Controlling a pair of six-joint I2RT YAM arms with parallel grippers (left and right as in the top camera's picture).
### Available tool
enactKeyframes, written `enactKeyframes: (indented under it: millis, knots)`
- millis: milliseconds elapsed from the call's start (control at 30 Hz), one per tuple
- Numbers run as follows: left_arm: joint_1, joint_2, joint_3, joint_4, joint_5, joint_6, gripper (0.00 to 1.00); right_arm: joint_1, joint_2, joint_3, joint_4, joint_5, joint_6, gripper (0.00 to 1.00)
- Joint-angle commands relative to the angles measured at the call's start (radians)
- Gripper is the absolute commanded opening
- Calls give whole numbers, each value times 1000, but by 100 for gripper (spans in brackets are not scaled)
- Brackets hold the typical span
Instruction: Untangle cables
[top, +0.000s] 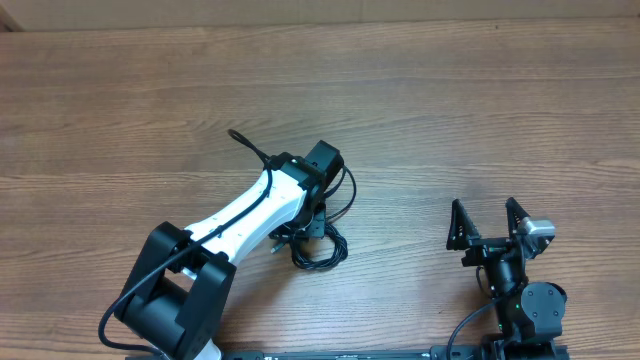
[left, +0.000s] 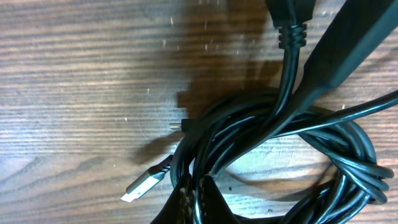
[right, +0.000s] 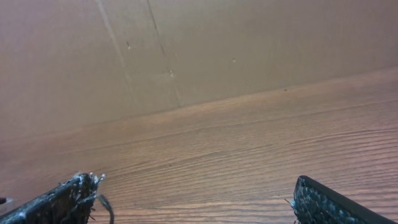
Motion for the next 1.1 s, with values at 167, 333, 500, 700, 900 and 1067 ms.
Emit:
enactKeyframes:
  millis: [167, 333, 500, 700, 900, 1067]
  knots:
    - [13, -54, 82, -89, 26, -32, 4, -3, -10, -11, 7, 9, 2, 100]
    - [20, -111, 111, -97, 26, -32, 4, -3, -10, -11, 7, 9, 2, 100]
    - [20, -179, 111, -143, -20, -32, 4, -3, -10, -11, 7, 9, 2, 100]
    - [20, -290, 111, -196, -64, -32, 4, -3, -10, -11, 8, 9, 2, 100]
    - [20, -381, 111, -188, -75, -33, 4, 0, -10, -11, 20, -145, 214, 100]
    - [20, -386, 111, -188, -75, -78, 4, 0, -10, -11, 35, -512, 597, 100]
